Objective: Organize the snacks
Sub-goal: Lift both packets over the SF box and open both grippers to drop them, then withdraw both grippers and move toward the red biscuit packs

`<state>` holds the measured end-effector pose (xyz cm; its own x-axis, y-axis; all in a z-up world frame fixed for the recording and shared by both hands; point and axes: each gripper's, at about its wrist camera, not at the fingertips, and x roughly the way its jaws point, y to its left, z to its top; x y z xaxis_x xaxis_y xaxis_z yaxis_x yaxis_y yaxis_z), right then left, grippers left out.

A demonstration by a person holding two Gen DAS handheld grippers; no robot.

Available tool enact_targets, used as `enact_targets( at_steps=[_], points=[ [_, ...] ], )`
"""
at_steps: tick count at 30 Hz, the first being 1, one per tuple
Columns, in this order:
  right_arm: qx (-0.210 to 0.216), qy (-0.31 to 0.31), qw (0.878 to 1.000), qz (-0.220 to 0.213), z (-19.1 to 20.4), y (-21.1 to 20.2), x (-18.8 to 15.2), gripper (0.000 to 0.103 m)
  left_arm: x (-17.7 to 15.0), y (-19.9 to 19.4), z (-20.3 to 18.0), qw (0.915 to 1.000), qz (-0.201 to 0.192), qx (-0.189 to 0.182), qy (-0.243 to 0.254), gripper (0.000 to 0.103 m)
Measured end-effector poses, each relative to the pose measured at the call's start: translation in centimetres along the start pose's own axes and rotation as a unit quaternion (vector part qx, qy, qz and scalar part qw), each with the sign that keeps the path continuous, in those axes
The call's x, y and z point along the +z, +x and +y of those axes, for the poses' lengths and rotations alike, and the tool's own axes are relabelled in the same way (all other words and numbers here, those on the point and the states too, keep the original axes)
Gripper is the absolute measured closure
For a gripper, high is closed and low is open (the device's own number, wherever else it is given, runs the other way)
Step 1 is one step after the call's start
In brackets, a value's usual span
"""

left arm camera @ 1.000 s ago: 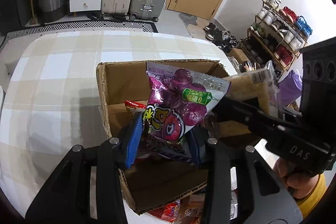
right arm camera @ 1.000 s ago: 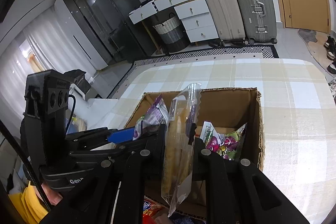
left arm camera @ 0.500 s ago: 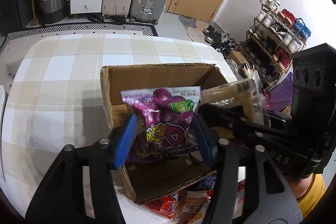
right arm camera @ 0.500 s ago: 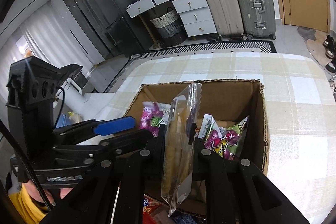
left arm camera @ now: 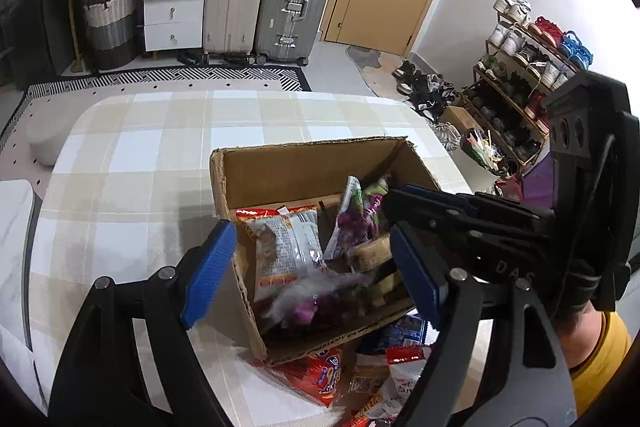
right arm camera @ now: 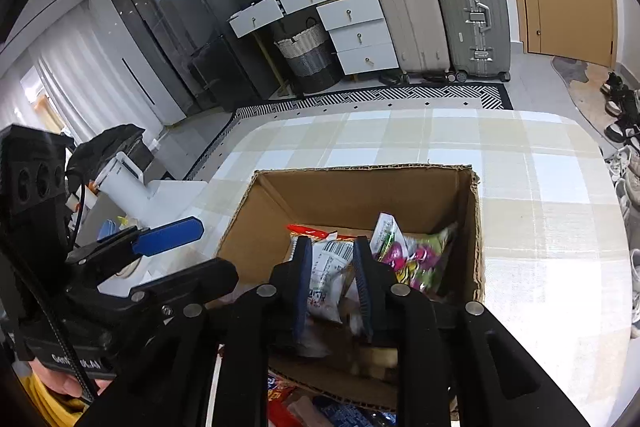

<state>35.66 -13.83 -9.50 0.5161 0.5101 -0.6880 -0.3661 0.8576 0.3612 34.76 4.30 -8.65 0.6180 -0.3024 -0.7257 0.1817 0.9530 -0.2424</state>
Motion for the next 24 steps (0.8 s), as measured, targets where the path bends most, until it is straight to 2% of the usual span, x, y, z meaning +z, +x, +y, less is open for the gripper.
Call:
enact_targets(
  at_steps=[8, 11, 17, 19, 24],
  points=[
    [-0.001, -0.012, 0.999, -0.032, 1.7, -3.6, 0.0, 0.077, -1.0, -3.4, -1.7, 0.9998, -0.008, 0.011, 0.014, 0.025],
    [-0.002, -0.021, 0.999, -0.048, 2.8, -5.7, -0.2, 0.073, -1.5, -5.0, -2.1, 0.9997, -0.012, 0.014, 0.016, 0.024],
    [-0.001, -0.041, 0.995, -0.087, 5.7, -10.8, -1.3, 0.06, -2.9, -9.6, -3.5, 0.9991, -0.032, 0.019, 0.021, 0.021],
    [-0.003, -0.048, 0.994, -0.1, 6.5, -12.4, -1.9, 0.049, -3.6, -11.4, -4.1, 0.9987, -0.041, 0.022, 0.022, 0.021],
    [0.002, -0.053, 0.988, -0.143, 8.4, -17.3, -4.5, 0.034, -5.8, -15.8, -5.4, 0.9972, -0.066, 0.019, 0.029, 0.018]
  ],
)
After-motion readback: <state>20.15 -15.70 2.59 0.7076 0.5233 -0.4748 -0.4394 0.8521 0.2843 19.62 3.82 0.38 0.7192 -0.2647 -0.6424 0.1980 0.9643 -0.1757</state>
